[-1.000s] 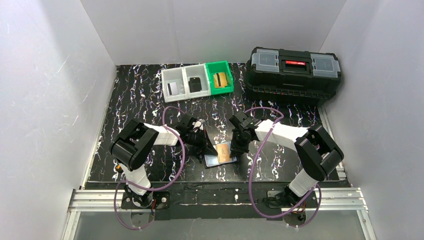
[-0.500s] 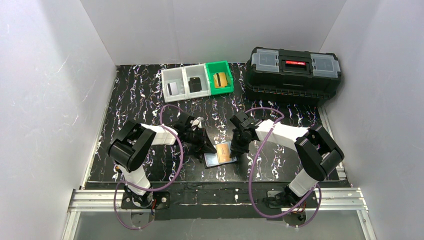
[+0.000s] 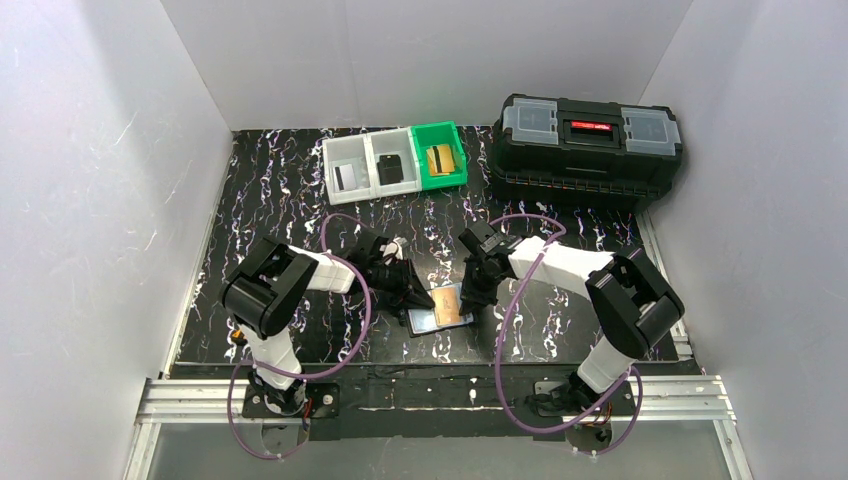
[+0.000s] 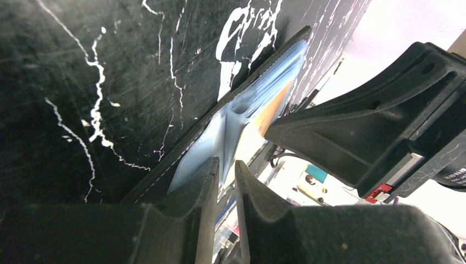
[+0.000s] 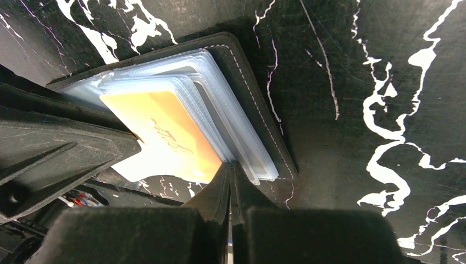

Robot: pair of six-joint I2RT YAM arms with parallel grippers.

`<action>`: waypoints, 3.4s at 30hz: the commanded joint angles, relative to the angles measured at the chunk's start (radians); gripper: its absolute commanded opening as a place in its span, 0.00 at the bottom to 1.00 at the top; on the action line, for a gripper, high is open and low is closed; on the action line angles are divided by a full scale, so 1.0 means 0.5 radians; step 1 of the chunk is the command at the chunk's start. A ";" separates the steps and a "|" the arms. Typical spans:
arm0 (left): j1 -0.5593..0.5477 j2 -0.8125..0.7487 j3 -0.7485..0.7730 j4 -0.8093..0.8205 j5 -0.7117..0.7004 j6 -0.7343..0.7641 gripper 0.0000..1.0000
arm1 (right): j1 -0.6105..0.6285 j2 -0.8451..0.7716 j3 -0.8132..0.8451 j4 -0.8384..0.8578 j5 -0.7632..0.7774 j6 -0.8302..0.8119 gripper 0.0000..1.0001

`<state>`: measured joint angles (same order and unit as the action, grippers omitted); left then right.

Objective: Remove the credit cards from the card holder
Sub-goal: Remove the credit card from the card holder, then place the credit card in the storage box.

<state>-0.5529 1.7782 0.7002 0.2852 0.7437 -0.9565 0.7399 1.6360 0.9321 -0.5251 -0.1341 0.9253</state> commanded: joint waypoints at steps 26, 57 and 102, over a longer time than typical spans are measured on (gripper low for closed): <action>-0.020 0.069 -0.314 0.667 0.059 -0.380 0.00 | -0.001 0.151 -0.077 -0.106 0.103 0.003 0.01; 0.087 -0.363 -0.030 -0.403 -0.126 0.178 0.00 | -0.056 0.071 -0.138 -0.057 0.109 -0.004 0.01; 0.339 -0.883 0.274 0.082 0.247 -0.624 0.00 | -0.414 -0.724 0.019 0.845 -0.785 0.202 0.86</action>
<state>-0.3920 1.3609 0.7998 0.1410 0.7952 -1.1049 0.5686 1.2945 0.9905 -0.3168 -0.3584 0.9257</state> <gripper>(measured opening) 0.009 0.888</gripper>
